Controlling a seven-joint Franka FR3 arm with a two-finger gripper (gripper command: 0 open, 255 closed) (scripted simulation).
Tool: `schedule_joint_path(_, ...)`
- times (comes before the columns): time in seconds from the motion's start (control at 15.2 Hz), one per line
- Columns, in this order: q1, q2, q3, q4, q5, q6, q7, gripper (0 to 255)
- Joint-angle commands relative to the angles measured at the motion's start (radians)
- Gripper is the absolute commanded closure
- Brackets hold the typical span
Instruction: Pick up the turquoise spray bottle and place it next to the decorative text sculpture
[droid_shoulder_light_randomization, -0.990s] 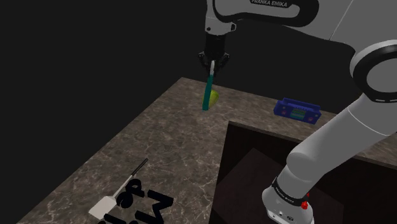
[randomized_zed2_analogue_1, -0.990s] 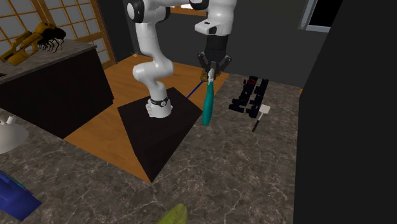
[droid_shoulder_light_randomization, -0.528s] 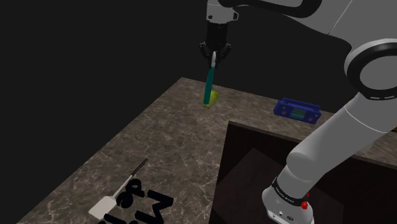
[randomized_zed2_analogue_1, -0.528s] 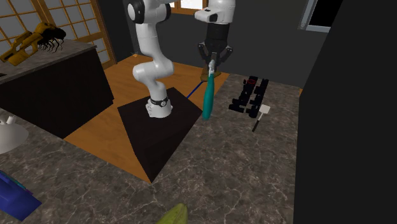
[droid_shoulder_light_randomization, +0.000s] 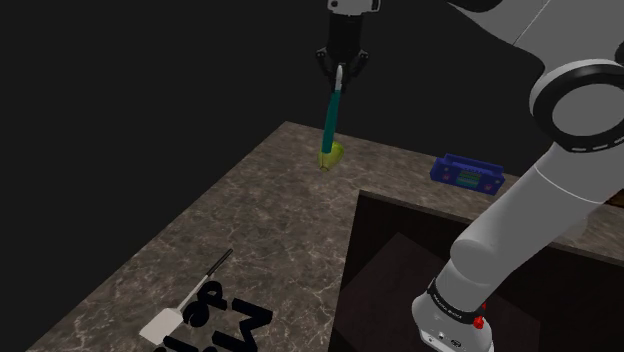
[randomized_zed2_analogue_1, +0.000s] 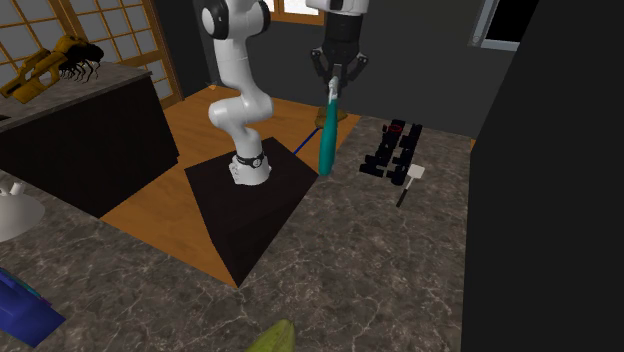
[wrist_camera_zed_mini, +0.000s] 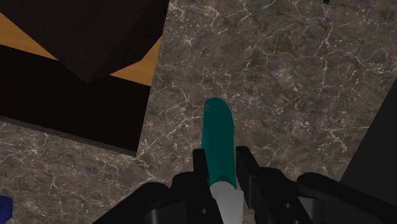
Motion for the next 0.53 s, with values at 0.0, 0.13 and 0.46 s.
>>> schedule_joint_path(0.0,0.001,0.018,0.004,0.048,-0.007,-0.032,0.001,255)
schedule_joint_path(0.13,0.015,-0.032,0.017,-0.023,0.015,-0.010,0.034,255)
schedule_joint_path(0.46,0.055,-0.137,0.061,-0.166,0.069,0.030,0.120,255)
